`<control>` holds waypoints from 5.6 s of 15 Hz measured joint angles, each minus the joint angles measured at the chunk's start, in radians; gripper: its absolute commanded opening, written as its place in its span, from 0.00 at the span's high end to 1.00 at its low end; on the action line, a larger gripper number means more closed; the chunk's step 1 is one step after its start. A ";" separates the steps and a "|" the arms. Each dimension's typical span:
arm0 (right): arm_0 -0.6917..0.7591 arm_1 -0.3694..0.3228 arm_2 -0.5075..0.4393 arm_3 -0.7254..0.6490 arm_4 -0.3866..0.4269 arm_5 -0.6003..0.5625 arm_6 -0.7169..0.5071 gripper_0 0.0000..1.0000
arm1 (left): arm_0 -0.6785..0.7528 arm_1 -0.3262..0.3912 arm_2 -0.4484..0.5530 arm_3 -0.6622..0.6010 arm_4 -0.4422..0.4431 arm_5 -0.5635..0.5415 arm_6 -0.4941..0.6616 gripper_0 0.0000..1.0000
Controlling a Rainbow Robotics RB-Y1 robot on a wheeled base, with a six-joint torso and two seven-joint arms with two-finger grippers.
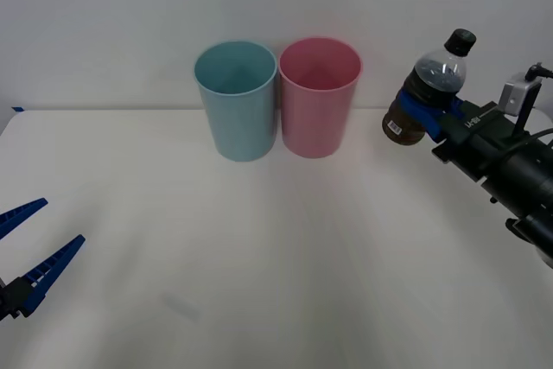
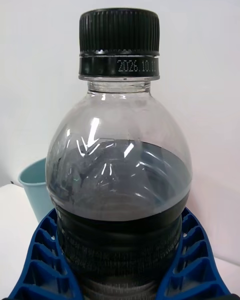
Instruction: Grasp the object on the table and drop it into the matching bin: aluminum can to the light blue bin, PET bottle to the pink bin.
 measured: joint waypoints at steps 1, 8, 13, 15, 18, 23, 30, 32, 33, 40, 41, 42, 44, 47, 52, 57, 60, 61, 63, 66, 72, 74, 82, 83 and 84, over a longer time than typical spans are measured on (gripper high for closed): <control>-0.008 -0.010 -0.002 -0.020 0.008 0.000 -0.030 1.00 | 0.000 0.000 0.000 0.000 0.000 0.000 0.000 0.00; -0.149 -0.028 0.017 0.004 0.071 -0.004 -0.095 1.00 | 0.000 0.000 0.000 0.000 0.000 0.000 0.000 0.00; -0.336 -0.027 0.084 0.175 0.110 -0.019 -0.110 1.00 | 0.000 0.000 0.000 0.000 0.000 0.000 0.000 0.00; -0.415 -0.017 0.114 0.260 0.119 -0.021 -0.106 1.00 | 0.000 0.000 0.000 0.000 0.000 0.000 0.000 0.00; -0.508 0.038 0.121 0.376 0.176 -0.029 -0.101 1.00 | 0.000 0.000 0.000 0.000 0.000 0.000 0.000 0.00; -0.647 0.122 0.121 0.566 0.240 -0.030 -0.075 1.00 | 0.000 0.000 0.000 0.000 0.000 0.000 0.000 0.00; -0.786 0.184 0.122 0.768 0.253 -0.025 -0.026 1.00 | 0.000 0.000 0.000 0.000 0.000 0.000 0.000 0.00; -0.788 0.185 0.124 0.770 0.253 -0.027 -0.019 0.91 | 0.000 0.000 0.000 0.000 0.000 0.000 0.000 0.00; -0.788 0.185 0.125 0.770 0.253 -0.027 -0.017 0.51 | 0.000 0.000 0.000 0.000 0.000 0.000 0.000 0.00; -0.778 0.187 0.131 0.768 0.247 -0.032 -0.009 0.00 | 0.000 0.000 0.000 0.000 0.000 0.000 0.000 0.00; -0.765 0.187 0.130 0.754 0.243 -0.036 -0.006 0.00 | 0.000 0.000 0.000 0.000 0.000 0.000 0.000 0.00; -0.743 0.187 0.130 0.724 0.241 -0.038 -0.004 0.00 | 0.000 0.000 0.000 0.000 0.000 0.000 0.000 0.00; -0.680 0.183 0.128 0.638 0.241 -0.039 -0.004 0.00 | 0.000 0.000 0.000 0.000 0.000 0.000 0.000 0.00; -0.560 0.162 0.126 0.483 0.238 -0.039 -0.010 0.00 | 0.000 0.000 0.000 0.000 0.000 0.000 0.000 0.00; -0.350 0.109 0.105 0.248 0.216 -0.040 -0.011 0.00 | 0.000 0.000 0.000 0.000 0.000 0.000 0.000 0.00; -0.147 0.042 0.051 0.056 0.181 -0.043 -0.005 0.00 | 0.000 0.000 0.000 0.000 0.000 0.000 0.000 0.00; -0.035 -0.002 -0.002 -0.020 0.135 -0.073 0.008 0.00 | 0.000 0.000 0.000 0.000 0.000 0.000 0.000 0.00; -0.002 -0.009 -0.033 -0.030 0.120 -0.109 0.016 0.00 | 0.000 0.000 0.000 0.000 0.000 0.000 0.000 0.00; 0.047 -0.019 -0.087 -0.033 0.096 -0.172 0.035 0.00 | 0.000 0.000 0.000 0.000 0.000 0.000 0.000 0.00; 0.130 -0.042 -0.143 -0.033 0.040 -0.225 0.121 0.00 | 0.000 0.000 0.000 0.000 0.000 0.000 0.000 0.00; 0.301 -0.078 -0.216 -0.034 -0.046 -0.272 0.248 0.00 | 0.000 0.000 0.000 0.000 0.000 0.000 0.000 0.00; 0.353 -0.066 -0.254 -0.042 -0.049 -0.310 0.245 0.00 | 0.000 0.000 0.000 0.000 0.000 0.000 0.000 0.00; 0.527 -0.016 -0.378 -0.055 -0.059 -0.481 0.222 0.00 | 0.000 0.000 0.000 0.000 0.000 0.000 0.000 0.00; 0.548 -0.010 -0.383 -0.064 -0.061 -0.485 0.222 0.00 | 0.000 0.000 0.000 0.000 0.000 0.000 0.000 0.00; 0.563 -0.003 -0.387 -0.074 -0.063 -0.486 0.221 0.00 | 0.000 0.000 0.000 0.000 0.000 0.000 0.000 0.00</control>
